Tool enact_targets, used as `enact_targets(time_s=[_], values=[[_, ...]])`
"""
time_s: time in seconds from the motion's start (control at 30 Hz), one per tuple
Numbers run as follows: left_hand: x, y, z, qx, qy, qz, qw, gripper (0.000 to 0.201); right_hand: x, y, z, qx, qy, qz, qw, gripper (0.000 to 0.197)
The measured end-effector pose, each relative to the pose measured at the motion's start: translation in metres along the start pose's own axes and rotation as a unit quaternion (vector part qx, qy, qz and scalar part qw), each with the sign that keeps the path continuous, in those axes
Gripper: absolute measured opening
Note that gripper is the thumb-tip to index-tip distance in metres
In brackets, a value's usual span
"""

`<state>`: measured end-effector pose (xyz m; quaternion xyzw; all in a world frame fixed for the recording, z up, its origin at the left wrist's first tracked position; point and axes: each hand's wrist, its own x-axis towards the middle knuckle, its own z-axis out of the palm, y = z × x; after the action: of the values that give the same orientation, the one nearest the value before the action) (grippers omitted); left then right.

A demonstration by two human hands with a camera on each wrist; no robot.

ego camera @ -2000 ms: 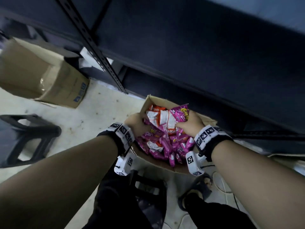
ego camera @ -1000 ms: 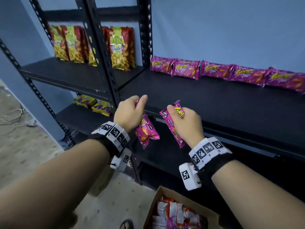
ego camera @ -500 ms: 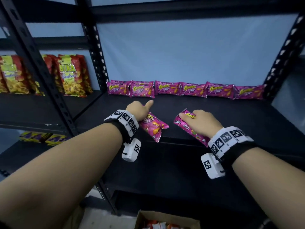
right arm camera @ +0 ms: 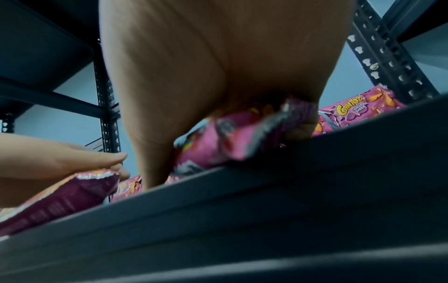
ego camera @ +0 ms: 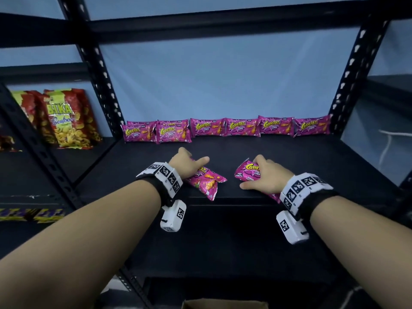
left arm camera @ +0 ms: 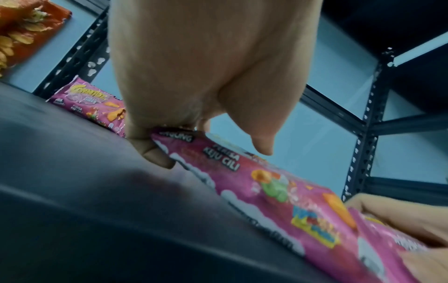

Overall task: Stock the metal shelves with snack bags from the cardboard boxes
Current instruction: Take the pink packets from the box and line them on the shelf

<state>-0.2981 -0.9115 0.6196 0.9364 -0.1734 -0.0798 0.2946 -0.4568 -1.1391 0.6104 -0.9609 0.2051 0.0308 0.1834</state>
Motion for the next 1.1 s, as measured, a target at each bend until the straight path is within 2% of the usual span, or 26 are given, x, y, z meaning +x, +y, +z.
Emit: enact_targets(time_s=[0.2,0.27,0.33,0.4,0.5,0.63,0.77,0.87,1.0,1.1], values=[[-0.008,-0.009,0.002,0.047,0.025,0.116,0.992,0.084,-0.002,-0.002,0.001,-0.098,0.057,-0.035,0.993,0.093],[-0.012,-0.007,0.001,0.058,0.026,0.185,0.981,0.076,-0.001,-0.006,0.002,-0.100,0.067,-0.047,0.992,0.086],[-0.017,-0.003,0.002,0.088,-0.022,0.251,0.964,0.069,0.002,-0.009,0.005,-0.090,0.060,-0.059,0.992,0.078],[-0.021,0.000,0.006,0.134,-0.081,0.280,0.947,0.065,0.005,-0.010,0.009,-0.086,0.039,-0.068,0.993,0.071],[-0.021,-0.002,0.016,0.193,-0.112,0.269,0.937,0.064,0.007,-0.012,0.012,-0.109,0.015,-0.076,0.991,0.068],[-0.021,-0.003,0.027,0.263,-0.094,0.247,0.928,0.073,0.007,-0.013,0.013,-0.134,-0.013,-0.066,0.989,0.074],[-0.025,0.002,0.036,0.298,-0.051,0.224,0.926,0.089,0.007,-0.017,0.011,-0.162,-0.034,-0.060,0.984,0.077],[-0.027,0.007,0.038,0.305,-0.041,0.192,0.932,0.091,0.011,-0.018,0.006,-0.159,-0.073,-0.042,0.984,0.077],[-0.024,0.018,0.018,0.280,-0.118,0.130,0.944,0.086,0.012,-0.018,-0.012,-0.128,-0.098,-0.039,0.986,0.086],[-0.015,0.019,-0.009,0.276,-0.184,0.153,0.931,0.080,0.010,-0.014,-0.035,-0.145,-0.070,-0.050,0.986,0.096]])
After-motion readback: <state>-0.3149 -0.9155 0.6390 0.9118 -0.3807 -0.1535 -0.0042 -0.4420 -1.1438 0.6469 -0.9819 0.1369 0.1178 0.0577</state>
